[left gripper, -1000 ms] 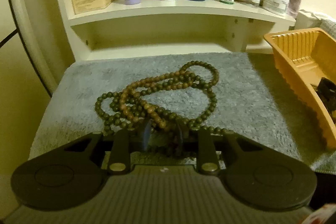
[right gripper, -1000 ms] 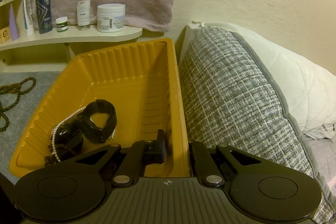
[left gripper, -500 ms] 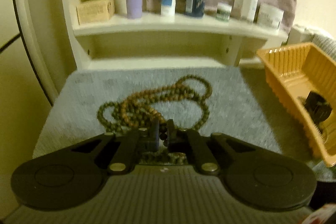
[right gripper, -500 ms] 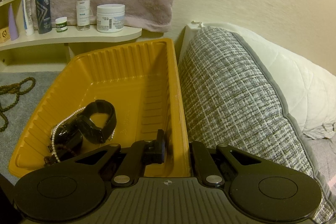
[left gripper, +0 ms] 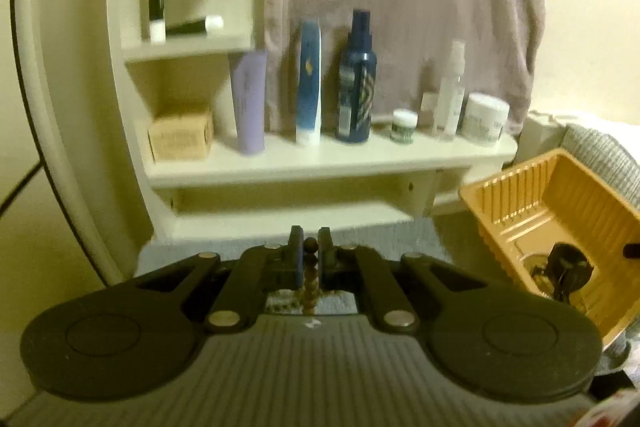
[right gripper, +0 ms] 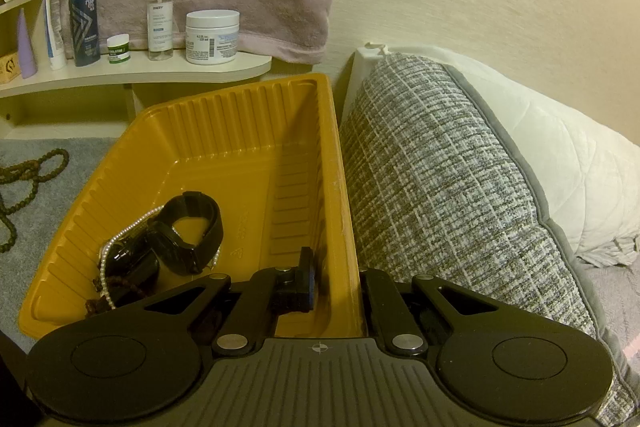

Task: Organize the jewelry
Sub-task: 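Lift the wooden bead necklaces with the left gripper, then carry the brown wooden bead necklace over the orange tray and open the left gripper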

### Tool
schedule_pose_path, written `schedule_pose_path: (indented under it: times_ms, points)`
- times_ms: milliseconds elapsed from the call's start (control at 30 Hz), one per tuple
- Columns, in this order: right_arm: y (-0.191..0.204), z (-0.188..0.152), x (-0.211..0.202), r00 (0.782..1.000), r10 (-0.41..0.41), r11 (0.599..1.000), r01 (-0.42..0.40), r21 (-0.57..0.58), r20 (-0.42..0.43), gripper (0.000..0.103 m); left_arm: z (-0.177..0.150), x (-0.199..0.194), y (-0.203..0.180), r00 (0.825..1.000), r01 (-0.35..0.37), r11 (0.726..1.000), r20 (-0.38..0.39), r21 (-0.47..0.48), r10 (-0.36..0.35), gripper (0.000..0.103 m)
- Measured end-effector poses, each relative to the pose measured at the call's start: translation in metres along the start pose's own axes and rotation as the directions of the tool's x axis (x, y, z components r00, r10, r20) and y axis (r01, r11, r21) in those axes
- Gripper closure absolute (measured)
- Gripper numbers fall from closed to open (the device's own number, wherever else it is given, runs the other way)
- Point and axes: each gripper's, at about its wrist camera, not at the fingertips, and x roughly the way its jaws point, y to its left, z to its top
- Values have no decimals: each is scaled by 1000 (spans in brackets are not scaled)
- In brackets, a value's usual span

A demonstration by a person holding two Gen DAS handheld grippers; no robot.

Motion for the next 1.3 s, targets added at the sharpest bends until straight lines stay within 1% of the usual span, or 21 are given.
schedule_pose_path:
  times_ms: [233,367,567,767,867,1000,1100,1300]
  points:
    - [0,0,0,1000,0,1000,0,1,1,97,35,-12,7,998,37,999,59,26,-38,98]
    - [0,0,0,1000,0,1000,0,1,2,97,53,-17,3,994,65,996,84,54,-69,98]
    - [0,0,0,1000,0,1000,0,0,4,97,81,-23,-6,985,107,991,126,84,-117,98]
    - [1,1,-1,1000,2,1000,-2,1,9,97,107,-30,-20,972,148,982,164,117,-166,98]
    - [1,1,-1,1000,4,1000,-4,2,10,97,116,-33,-31,963,182,975,176,131,-204,98]
    - [1,1,-1,1000,4,1000,-4,5,11,97,124,-35,-52,946,238,959,185,151,-264,98]
    - [1,1,-1,1000,6,1000,-6,4,13,97,127,-35,-71,931,285,944,186,167,-314,98]
    - [0,1,-2,1000,12,1000,-12,7,15,97,130,-30,-119,891,386,900,169,202,-420,98]
